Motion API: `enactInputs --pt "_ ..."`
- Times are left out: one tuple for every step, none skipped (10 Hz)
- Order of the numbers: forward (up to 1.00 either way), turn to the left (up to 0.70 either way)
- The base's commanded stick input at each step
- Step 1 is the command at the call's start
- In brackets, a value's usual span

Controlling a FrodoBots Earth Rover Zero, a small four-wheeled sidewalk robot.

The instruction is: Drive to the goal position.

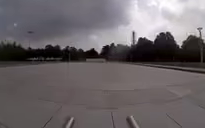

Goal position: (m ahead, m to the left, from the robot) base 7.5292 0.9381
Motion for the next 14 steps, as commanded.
enactInputs --pt "0.7 0.0" --pt "0.7 0.0" --pt "0.7 0.0" --pt "0.7 0.0" --pt "0.7 0.0" --pt "0.7 0.0" --pt "0.7 0.0" --pt "0.7 0.0" --pt "0.7 0.0" --pt "0.7 0.0" --pt "0.7 0.0" --pt "0.7 0.0" --pt "0.7 0.0" --pt "0.7 0.0"
